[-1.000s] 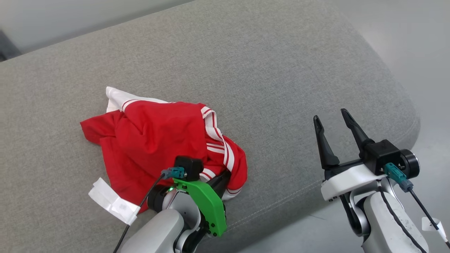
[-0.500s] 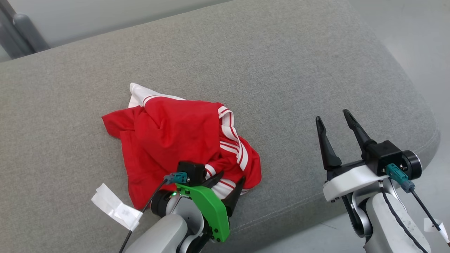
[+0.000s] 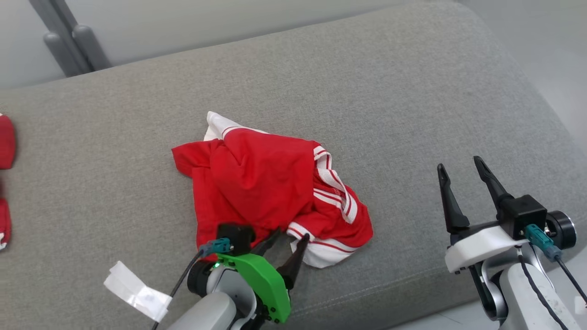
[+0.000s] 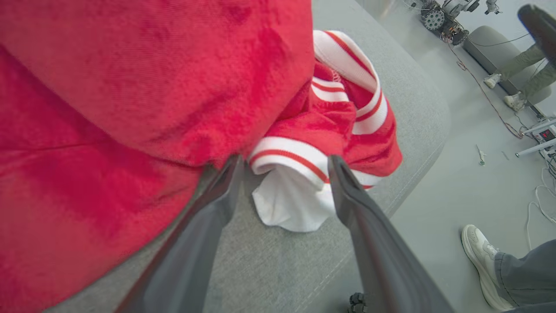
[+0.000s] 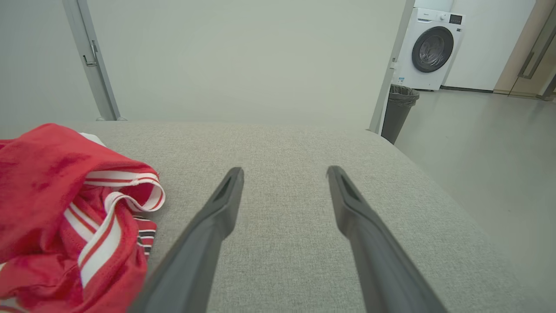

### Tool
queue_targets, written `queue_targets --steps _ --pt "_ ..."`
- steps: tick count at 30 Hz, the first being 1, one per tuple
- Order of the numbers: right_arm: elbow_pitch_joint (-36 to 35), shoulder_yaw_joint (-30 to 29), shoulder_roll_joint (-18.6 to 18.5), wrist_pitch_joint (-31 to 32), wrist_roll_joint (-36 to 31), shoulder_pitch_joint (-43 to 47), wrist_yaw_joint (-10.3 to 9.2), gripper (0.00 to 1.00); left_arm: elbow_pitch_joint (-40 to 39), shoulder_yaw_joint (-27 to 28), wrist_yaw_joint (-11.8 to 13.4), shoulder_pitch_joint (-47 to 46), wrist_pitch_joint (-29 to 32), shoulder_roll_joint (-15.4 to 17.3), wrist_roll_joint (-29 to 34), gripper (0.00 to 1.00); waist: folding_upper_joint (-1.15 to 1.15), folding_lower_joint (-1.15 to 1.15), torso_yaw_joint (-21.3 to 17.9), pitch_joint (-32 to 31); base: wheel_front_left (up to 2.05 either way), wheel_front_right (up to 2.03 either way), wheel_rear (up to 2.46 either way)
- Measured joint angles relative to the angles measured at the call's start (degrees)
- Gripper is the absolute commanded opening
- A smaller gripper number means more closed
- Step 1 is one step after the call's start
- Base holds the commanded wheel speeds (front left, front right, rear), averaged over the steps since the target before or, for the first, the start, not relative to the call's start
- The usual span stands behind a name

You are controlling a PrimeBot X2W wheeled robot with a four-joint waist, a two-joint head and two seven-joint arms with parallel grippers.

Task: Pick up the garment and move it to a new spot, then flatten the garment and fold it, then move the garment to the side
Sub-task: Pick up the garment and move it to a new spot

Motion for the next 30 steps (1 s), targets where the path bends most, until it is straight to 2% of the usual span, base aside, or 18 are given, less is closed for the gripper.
queue_targets --steps 9,15,22,28,30 --pt "0.02 -2.57 -1.32 0.0 0.19 3.61 -0.56 1.0 -1.11 5.5 3.7 3.36 -6.42 3.65 0.08 1.0 0.0 0.0 4.76 -2.5 0.0 0.0 0.0" --pt "0.03 -3.32 -1.69 0.0 0.46 5.59 -0.57 1.0 -1.05 8.92 5.59 5.86 -8.27 6.62 0.48 1.0 0.0 0.0 7.66 -4.29 0.0 0.0 0.0" --pt "0.46 -3.79 -1.71 0.0 0.54 7.55 -0.57 1.0 -1.78 12.7 6.42 8.46 -9.09 10.07 1.98 1.0 0.0 0.0 9.64 -6.54 0.0 0.0 0.0" --pt "0.73 -3.98 -1.72 0.0 0.54 8.6 -0.56 1.0 -3.79 14.9 6.77 9.6 -9.24 12.28 5.97 1.0 0.0 0.0 10.22 -7.76 0.0 0.0 0.0" --pt "0.77 -4.05 -1.71 0.0 0.56 8.72 -0.55 1.0 -7.03 19.15 6.89 10.81 -9.23 12.57 8.67 1.0 0.0 0.0 10.23 -8.29 0.0 0.0 0.0"
